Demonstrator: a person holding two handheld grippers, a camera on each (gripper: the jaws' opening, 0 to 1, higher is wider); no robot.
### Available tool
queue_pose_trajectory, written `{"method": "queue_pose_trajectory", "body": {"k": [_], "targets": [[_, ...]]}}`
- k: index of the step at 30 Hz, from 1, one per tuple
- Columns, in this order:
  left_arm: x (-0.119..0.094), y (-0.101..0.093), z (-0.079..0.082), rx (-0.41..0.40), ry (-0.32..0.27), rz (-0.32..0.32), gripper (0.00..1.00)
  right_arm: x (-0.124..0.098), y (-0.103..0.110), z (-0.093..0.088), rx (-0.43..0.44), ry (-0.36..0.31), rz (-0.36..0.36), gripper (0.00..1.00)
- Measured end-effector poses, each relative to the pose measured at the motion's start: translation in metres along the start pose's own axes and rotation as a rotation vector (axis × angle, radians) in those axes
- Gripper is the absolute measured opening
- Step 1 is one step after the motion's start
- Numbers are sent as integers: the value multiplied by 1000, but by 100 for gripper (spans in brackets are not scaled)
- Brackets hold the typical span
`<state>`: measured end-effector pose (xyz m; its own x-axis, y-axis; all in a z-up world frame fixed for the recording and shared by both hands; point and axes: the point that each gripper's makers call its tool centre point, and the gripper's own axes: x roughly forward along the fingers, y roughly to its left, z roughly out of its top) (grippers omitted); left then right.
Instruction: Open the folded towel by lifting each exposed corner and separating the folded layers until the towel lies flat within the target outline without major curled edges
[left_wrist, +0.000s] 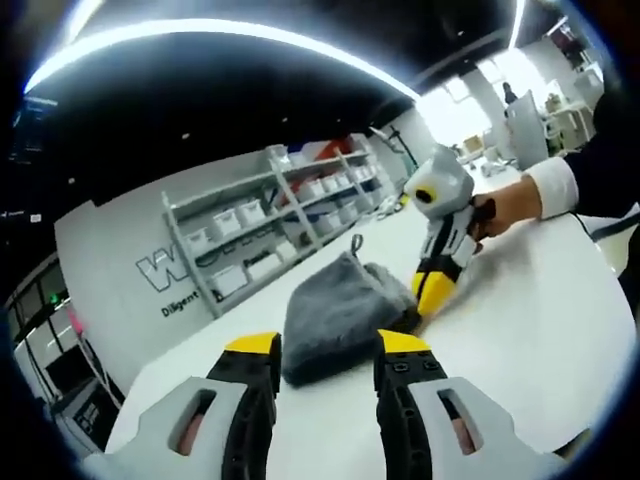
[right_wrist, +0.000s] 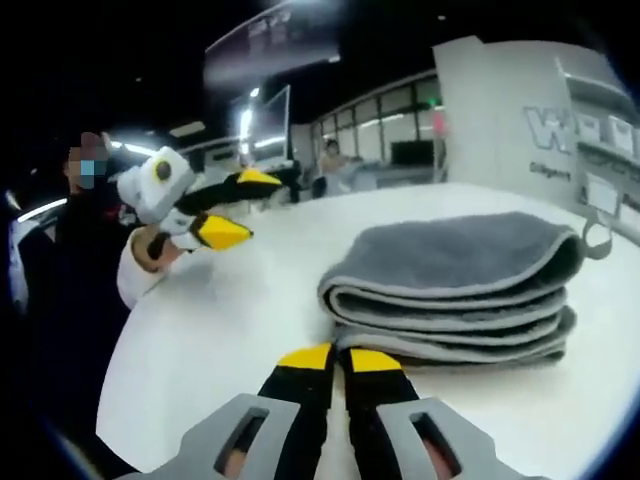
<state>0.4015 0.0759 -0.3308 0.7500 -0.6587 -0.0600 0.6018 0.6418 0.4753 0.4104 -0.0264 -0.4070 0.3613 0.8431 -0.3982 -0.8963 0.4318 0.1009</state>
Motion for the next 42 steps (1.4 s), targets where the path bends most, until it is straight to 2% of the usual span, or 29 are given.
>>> {"method": "queue_pose_trajectory", "body": {"k": [4,9,19,29,32,36,42], "targets": [[-1,2,-4,-12,19,10,37,1,4,0,-20,1,8,0],[-1,2,-2,-14,11,11,37,2,8,0,-31,1,21,0],[0,-4,-13,14,66,-16,36,4,20,1,-40,-4,75,0],[1,-14,-17,52,90,-46,35,6,28,0,-57,1,101,0],[0,-29,-9,71,84,-54,35,6,31,-1,-62,1,111,0],[-1,-37,-4,87,77,-56,34,7,38,-1,-78,3,133,0],[2,-28,-8,90,74,-57,34,6,43,-2,-85,7,157,0]]}}
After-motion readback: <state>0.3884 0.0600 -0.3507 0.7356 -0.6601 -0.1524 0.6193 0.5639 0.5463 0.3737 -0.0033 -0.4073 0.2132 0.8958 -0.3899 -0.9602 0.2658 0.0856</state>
